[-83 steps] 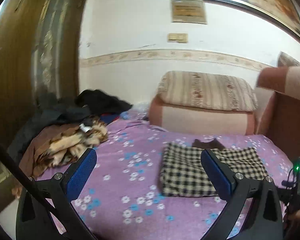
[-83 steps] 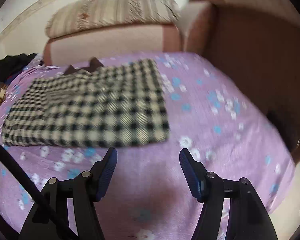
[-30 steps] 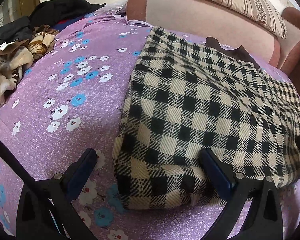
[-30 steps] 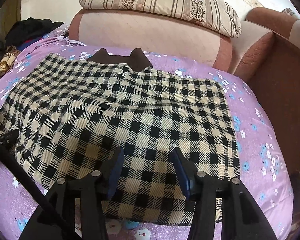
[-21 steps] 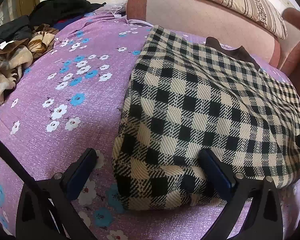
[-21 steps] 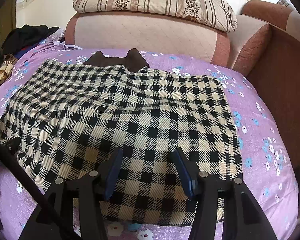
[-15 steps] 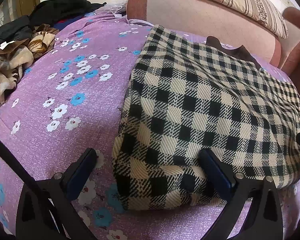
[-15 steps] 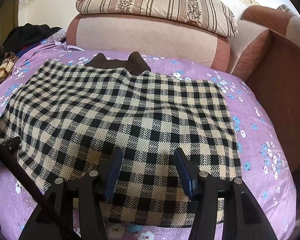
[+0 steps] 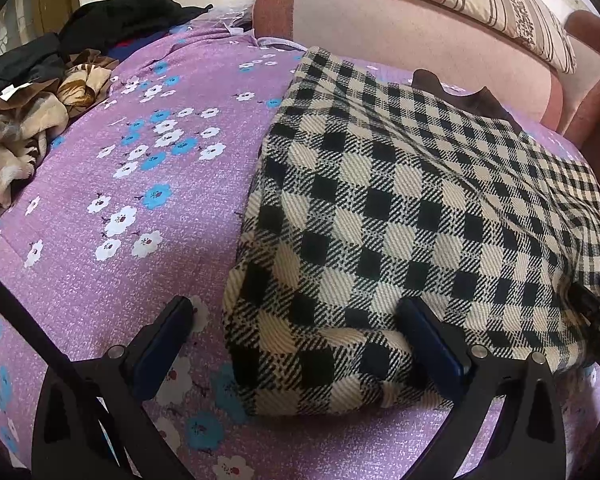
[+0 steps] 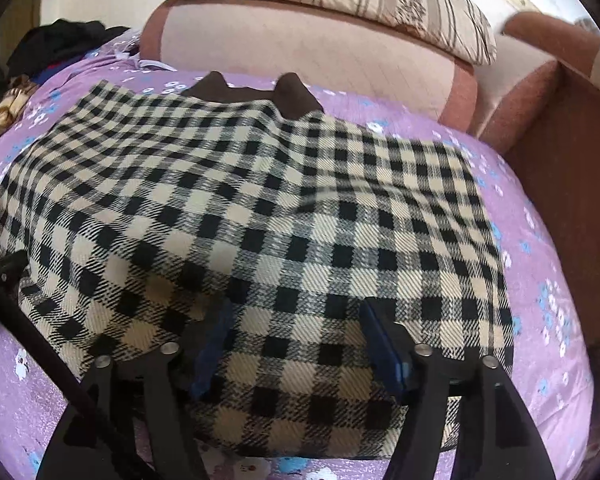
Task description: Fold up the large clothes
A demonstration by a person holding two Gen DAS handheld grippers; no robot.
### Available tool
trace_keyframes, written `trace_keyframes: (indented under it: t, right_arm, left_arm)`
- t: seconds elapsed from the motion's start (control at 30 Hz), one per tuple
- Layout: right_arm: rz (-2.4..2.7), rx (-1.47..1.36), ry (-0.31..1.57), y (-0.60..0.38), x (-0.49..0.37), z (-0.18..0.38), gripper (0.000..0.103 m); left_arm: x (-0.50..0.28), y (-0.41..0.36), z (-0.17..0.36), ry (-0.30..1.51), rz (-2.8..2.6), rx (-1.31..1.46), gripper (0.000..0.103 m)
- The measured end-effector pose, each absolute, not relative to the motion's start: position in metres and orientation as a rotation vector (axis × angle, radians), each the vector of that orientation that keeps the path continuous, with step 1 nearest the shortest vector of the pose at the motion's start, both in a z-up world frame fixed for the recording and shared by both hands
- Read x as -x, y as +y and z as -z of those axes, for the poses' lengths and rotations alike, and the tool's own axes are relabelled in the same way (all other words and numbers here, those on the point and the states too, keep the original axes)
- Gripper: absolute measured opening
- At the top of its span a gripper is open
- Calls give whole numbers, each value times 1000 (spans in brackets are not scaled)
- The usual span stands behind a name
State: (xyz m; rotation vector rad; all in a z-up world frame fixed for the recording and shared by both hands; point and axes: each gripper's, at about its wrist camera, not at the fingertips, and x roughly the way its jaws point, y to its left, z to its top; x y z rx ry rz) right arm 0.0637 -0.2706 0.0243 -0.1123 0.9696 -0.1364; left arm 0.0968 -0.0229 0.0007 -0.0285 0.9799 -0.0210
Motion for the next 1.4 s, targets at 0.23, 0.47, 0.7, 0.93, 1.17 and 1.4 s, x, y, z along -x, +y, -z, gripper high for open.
trace_keyframes:
  t: [0.23,0.47,0.7,0.93,1.17,1.4]
  right_arm:
    - [152,82,937,-280,-53,-37,73]
    - [304,-117,865,-355,-26,-71,73]
    - [419,-530,898,-454,9,-52,73]
    - [425,-620,931,-472,34,-36,73]
    - [471,-558,796,-468,49,-75,73]
    - [467,-491,774,-448,59,-88,73]
  left_arm:
    - [-86,-21,-13,1001,114,77,81]
    - [-61,-25,-36,920,174,70,73]
    - [-53,-23,-41,904,167,79,73]
    - [-39,-37,-44,876,170,12,73]
    - [-24,-40,-46,874,164,10,74]
    - [5,-43,-40,898,181,-6,74]
